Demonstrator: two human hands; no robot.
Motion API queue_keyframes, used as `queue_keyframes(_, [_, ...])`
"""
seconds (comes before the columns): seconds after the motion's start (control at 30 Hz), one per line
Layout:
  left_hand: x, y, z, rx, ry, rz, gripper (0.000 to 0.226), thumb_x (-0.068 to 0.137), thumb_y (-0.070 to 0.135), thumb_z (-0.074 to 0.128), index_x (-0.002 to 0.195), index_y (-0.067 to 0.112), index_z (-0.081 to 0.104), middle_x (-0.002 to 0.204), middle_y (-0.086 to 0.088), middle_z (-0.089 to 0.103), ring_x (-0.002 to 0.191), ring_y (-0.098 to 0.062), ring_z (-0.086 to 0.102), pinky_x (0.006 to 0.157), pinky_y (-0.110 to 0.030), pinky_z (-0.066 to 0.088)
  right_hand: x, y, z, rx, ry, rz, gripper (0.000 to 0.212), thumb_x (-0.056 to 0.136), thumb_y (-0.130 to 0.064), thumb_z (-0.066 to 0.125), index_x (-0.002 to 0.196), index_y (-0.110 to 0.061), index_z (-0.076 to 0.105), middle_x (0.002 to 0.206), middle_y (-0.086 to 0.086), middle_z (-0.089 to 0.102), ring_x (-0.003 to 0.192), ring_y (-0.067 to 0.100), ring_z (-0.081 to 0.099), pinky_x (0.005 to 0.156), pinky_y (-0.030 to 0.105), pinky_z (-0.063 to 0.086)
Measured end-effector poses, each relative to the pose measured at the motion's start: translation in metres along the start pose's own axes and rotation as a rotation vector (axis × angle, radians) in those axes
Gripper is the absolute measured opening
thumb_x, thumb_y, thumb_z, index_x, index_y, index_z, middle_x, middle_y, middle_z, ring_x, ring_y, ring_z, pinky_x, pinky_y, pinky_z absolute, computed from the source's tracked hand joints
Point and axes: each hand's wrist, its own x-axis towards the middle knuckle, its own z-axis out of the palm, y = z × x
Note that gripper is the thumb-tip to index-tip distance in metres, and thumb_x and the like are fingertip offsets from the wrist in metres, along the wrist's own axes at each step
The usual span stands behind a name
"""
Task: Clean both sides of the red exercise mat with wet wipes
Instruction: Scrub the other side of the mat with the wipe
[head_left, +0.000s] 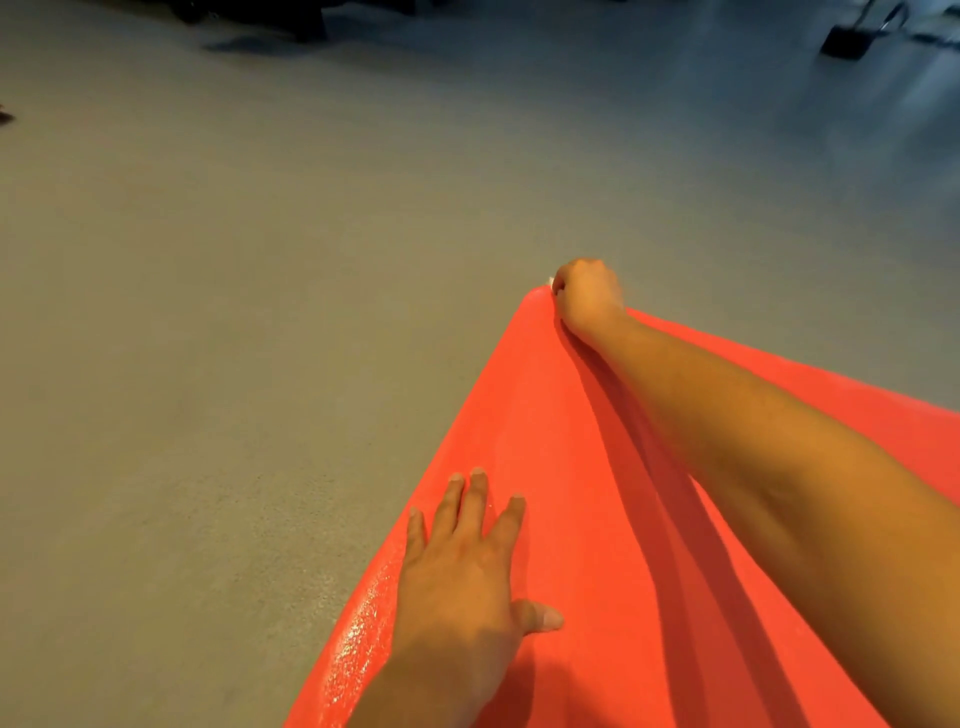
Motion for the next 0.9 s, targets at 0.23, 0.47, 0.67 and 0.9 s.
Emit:
queue_keyframes(0.23, [-0.002,0.002,0.001,0.019,0.031,0.006,0.107,0.084,0.076,0.061,0.165,0.040,0.003,0.173,0.000,-0.019,0.159,-0.021,-0.020,0.129,-0.054,0.000,-0.079,-0.007,0.000,0.093,0.071,-0.297,0.017,0.082,-0.012,0.060,0.089,-0.019,0.075,0.092,0.008,0.069,0.089,0.033,0.064,0.074,0.040,0.053])
queue_keyframes(0.47, [-0.002,0.001,0.005,0.007,0.065,0.004,0.107,0.081,0.078,0.063,0.165,0.041,0.006,0.174,0.001,-0.016,0.159,-0.019,-0.018,0.129,-0.053,0.000,-0.042,0.002,-0.008,-0.060,0.005,-0.267,0.021,0.084,-0.011,0.059,0.093,-0.014,0.078,0.095,0.011,0.067,0.089,0.037,0.064,0.068,0.038,0.050])
queue_keyframes(0.67, [-0.003,-0.003,0.002,0.013,0.079,0.032,0.109,0.079,0.079,0.064,0.165,0.040,0.010,0.174,0.000,-0.012,0.160,-0.020,-0.013,0.130,-0.052,0.005,-0.061,-0.022,-0.007,-0.050,-0.018,-0.189,0.025,0.076,-0.007,0.056,0.089,-0.012,0.076,0.096,0.014,0.067,0.088,0.038,0.065,0.067,0.037,0.049])
queue_keyframes(0.9, [-0.003,-0.003,-0.003,-0.001,0.021,0.023,0.110,0.079,0.075,0.070,0.165,0.038,0.013,0.174,-0.001,-0.012,0.161,-0.021,-0.011,0.129,-0.054,0.005,-0.180,-0.045,-0.015,0.149,0.075,-0.431,0.019,0.094,-0.021,0.055,0.092,-0.016,0.073,0.086,0.007,0.061,0.082,0.033,0.059,0.066,0.041,0.047])
